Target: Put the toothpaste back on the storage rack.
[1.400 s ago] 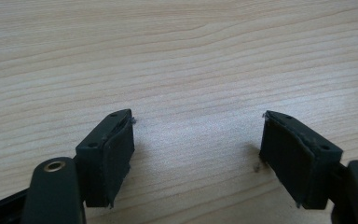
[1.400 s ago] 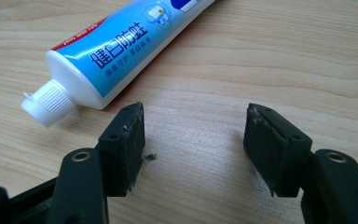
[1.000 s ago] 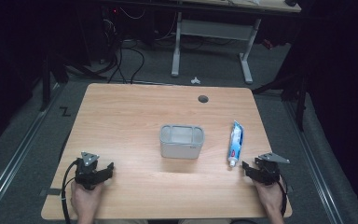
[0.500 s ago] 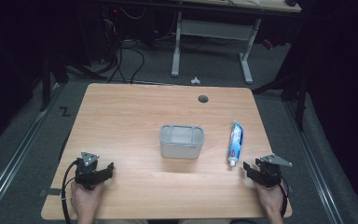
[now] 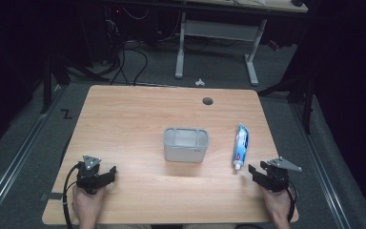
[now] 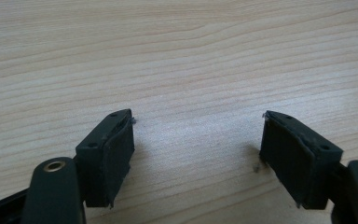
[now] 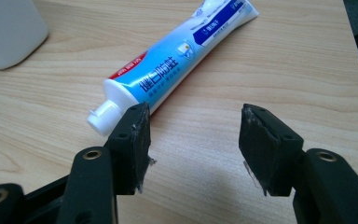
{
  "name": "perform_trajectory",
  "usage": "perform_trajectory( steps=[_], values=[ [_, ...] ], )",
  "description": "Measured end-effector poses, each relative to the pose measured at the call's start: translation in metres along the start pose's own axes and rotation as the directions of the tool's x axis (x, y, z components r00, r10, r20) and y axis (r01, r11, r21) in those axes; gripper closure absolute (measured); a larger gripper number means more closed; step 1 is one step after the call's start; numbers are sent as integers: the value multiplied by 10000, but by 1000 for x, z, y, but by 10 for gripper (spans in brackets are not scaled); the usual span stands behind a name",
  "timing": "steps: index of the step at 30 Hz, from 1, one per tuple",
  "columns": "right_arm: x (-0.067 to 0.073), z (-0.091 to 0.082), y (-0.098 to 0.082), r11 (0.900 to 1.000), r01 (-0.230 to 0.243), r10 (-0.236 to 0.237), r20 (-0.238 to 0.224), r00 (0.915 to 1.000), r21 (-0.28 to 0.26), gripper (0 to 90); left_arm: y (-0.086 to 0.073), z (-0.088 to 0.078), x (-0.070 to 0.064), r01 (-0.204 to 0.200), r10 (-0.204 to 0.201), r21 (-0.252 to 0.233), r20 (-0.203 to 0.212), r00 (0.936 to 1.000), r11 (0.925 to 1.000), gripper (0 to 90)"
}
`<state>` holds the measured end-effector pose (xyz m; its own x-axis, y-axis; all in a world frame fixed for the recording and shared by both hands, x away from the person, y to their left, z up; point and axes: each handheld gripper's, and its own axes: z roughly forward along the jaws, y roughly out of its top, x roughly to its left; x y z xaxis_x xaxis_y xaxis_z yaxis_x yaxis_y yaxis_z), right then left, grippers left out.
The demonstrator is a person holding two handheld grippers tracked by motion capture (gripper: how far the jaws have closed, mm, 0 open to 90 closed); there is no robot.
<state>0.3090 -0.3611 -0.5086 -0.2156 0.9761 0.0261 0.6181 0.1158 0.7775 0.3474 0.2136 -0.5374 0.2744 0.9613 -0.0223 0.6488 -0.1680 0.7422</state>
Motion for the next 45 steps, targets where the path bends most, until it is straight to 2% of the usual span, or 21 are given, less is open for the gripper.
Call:
perform_trajectory(
  steps=[7, 17, 20, 26, 32, 45],
  values=[
    [3, -2, 6, 9997, 232, -233, -116, 9997, -86, 453, 0, 0, 0, -2, 2, 1, -1, 10000, 10000, 264],
    [8, -1, 18, 9999, 86, -85, -172, 9998, 103, 468, 0, 0, 0, -10, 10, 2, -4, 10000, 10000, 264],
    [10, 0, 22, 9996, 244, -242, -132, 9996, 121, 471, 0, 0, 0, -15, 15, 5, -12, 10000, 10000, 264],
    [14, 1, 31, 9996, 245, -243, -161, 9996, 165, 470, 0, 0, 0, -12, 12, 4, -5, 10000, 10000, 264],
    [13, 2, 39, 9992, 369, -367, -162, 9992, 153, 467, 0, 0, 0, -2, 2, 11, -54, 10000, 10000, 264],
    [11, 16, 64, 9974, 510, -505, -98, 9987, 517, 449, 0, 0, 0, 41, -41, 14, -107, 9999, 10000, 264]
  ],
)
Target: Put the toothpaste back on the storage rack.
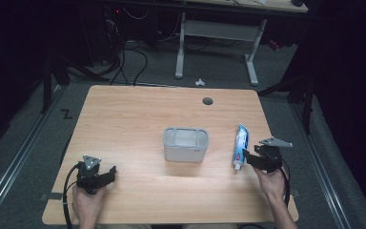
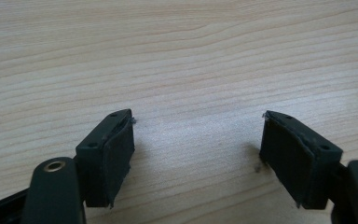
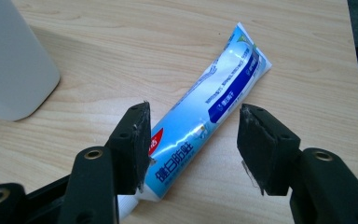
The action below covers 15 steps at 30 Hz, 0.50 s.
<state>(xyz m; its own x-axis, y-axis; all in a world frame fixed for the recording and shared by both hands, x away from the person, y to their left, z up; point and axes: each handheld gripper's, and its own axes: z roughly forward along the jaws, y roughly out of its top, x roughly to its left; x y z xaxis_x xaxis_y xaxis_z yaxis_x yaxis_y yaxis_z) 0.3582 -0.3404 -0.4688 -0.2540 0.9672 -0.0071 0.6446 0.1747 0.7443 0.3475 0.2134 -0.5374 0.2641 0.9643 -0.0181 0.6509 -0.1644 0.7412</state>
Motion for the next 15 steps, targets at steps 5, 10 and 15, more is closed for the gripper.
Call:
perform_trajectory(
  steps=[5, 10, 15],
  values=[
    [0, 5, 5, 9998, -14, 14, 31, 10000, 190, 442, 0, 0, 0, 2, -2, 3, -7, 10000, 10000, 264],
    [-4, 15, 13, 9979, -277, 278, -9, 9996, 586, 426, 0, 0, 0, 1, -1, 4, -8, 10000, 10000, 264],
    [-9, 22, 23, 9935, -549, 550, 19, 9985, 993, 411, 0, 0, 0, -1, 1, 4, -6, 10000, 10000, 264]
  ],
)
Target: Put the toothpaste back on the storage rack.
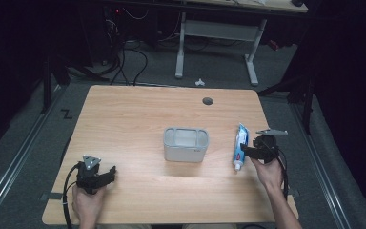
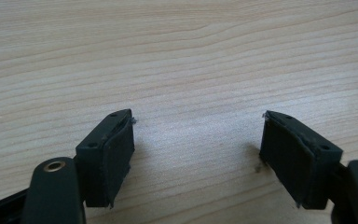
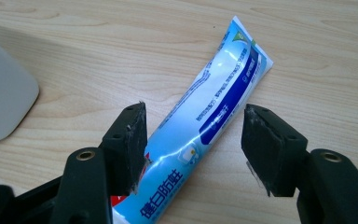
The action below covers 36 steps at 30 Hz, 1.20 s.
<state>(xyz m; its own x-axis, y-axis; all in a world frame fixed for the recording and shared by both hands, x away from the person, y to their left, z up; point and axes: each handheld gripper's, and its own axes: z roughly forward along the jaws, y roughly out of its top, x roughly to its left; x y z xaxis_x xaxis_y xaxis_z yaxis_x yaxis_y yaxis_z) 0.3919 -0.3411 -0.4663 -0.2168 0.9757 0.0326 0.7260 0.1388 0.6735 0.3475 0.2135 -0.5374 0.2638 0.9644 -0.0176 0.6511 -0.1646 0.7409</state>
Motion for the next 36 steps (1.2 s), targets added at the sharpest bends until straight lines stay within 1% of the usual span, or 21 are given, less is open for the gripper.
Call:
perform_trajectory(
  steps=[3, 4, 6, 8, 10, 15, 16, 19, 21, 24, 25, 26, 27, 28, 30, 31, 32, 33, 34, 35, 36],
  values=[
    [-1, 2, 3, 9999, -83, 83, -10, 10000, 94, 406, 0, 0, 0, 4, -4, -9, 0, 10000, 10000, 264],
    [-1, 4, 6, 9996, -50, 49, 33, 10000, 289, 401, 0, 0, 0, 3, -3, 0, 0, 10000, 10000, 264],
    [0, 5, 7, 9994, -60, 58, 47, 10000, 338, 397, 0, 0, 0, 4, -4, -1, -1, 10000, 10000, 264],
    [1, 8, 12, 9988, -28, 21, 143, 9999, 481, 389, 0, 0, 0, 3, -3, 0, -2, 10000, 10000, 264],
    [2, 14, 18, 9974, -102, 73, 398, 9992, 719, 356, 0, 0, 0, 3, -3, -5, -6, 10000, 10000, 264],
    [3, 21, 24, 9957, -86, 38, 517, 9987, 921, 341, 0, 0, 0, 1, -1, 3, 10, 10000, 10000, 264],
    [3, 25, 27, 9934, -142, 77, 575, 9983, 1141, 333, 0, 0, 1, 35, -35, -18, 41, 10000, 10000, 263],
    [4, 31, 31, 9887, -195, 94, 681, 9976, 1488, 332, 0, 1, 0, 30, -30, -17, 40, 10000, 10000, 262],
    [4, 32, 33, 9880, -169, 57, 728, 9973, 1538, 332, 0, 1, 0, 23, -23, -16, 34, 10000, 10000, 262],
    [3, 41, 38, 9811, -300, 121, 940, 9955, 1912, 309, 0, 0, 0, 13, -13, -3, 26, 10000, 10000, 260],
    [2, 44, 39, 9797, -386, 217, 875, 9959, 1965, 306, 0, 1, 0, 20, -20, -11, 41, 10000, 10000, 260],
    [2, 44, 39, 9797, -386, 217, 875, 9959, 1965, 306, 0, 1, 0, 20, -20, -11, 41, 10000, 10000, 260],
    [2, 48, 40, 9740, -495, 285, 971, 9949, 2212, 305, 0, 0, 0, 20, -20, -11, 54, 10000, 10000, 260],
    [2, 50, 41, 9720, -471, 234, 1046, 9942, 2302, 304, 0, 0, 0, 19, -19, -9, 52, 10000, 10000, 260],
    [2, 51, 41, 9704, -539, 306, 1012, 9944, 2354, 305, 0, 0, 0, 19, -19, -12, 51, 10000, 10000, 260],
    [1, 53, 42, 9670, -528, 289, 988, 9947, 2493, 303, 0, 0, 0, 1, -1, 6, 41, 10000, 10000, 260],
    [1, 53, 42, 9670, -528, 289, 988, 9947, 2493, 303, 0, 0, 0, 1, -1, 6, 41, 10000, 10000, 261],
    [0, 54, 43, 9642, -568, 331, 948, 9949, 2589, 297, 0, 0, 0, 10, -10, -5, 36, 10000, 10000, 261],
    [-1, 57, 43, 9573, -643, 424, 830, 9956, 2818, 278, 0, 0, 0, -2, 2, -8, 26, 10000, 10000, 260],
    [-1, 57, 43, 9573, -643, 424, 830, 9956, 2818, 278, 0, 0, 0, -2, 2, -8, 26, 10000, 10000, 261],
    [-1, 58, 43, 9546, -687, 468, 817, 9956, 2898, 275, 0, 0, 0, -7, 7, -16, 31, 10000, 10000, 261]
  ],
)
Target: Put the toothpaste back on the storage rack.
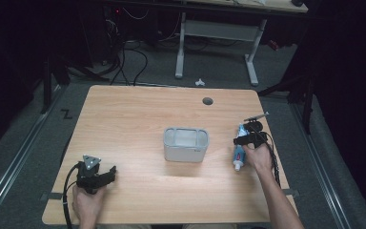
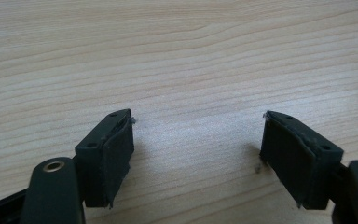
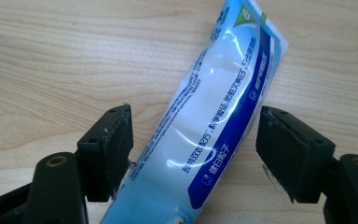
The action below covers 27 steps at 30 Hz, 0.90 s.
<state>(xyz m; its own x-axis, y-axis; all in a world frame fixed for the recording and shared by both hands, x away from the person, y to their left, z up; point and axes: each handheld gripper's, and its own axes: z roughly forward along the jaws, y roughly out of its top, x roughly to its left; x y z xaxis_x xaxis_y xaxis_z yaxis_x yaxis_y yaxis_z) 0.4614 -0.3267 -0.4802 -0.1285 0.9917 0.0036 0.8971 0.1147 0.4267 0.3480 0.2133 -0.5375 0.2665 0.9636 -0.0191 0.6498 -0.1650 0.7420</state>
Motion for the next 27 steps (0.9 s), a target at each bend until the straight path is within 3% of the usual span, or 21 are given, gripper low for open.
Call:
perform_trajectory(
  steps=[12, 15, 21, 27],
  values=[
    [-5, 17, 4, 9958, -345, 354, -95, 9993, 849, 305, 0, 0, 0, -22, 22, 28, 13, 10000, 10000, 261],
    [-2, 21, 8, 9926, -217, 194, 200, 9996, 1194, 354, 0, 0, 0, -23, 23, 14, 7, 10000, 10000, 261],
    [-2, 21, 10, 9909, -158, 125, 252, 9996, 1338, 397, 0, 0, 0, -26, 26, 13, 9, 10000, 10000, 261],
    [-7, 19, 9, 9904, -298, 319, -139, 9994, 1351, 487, 0, 0, 0, -27, 27, 12, 9, 10000, 10000, 261]
  ],
)
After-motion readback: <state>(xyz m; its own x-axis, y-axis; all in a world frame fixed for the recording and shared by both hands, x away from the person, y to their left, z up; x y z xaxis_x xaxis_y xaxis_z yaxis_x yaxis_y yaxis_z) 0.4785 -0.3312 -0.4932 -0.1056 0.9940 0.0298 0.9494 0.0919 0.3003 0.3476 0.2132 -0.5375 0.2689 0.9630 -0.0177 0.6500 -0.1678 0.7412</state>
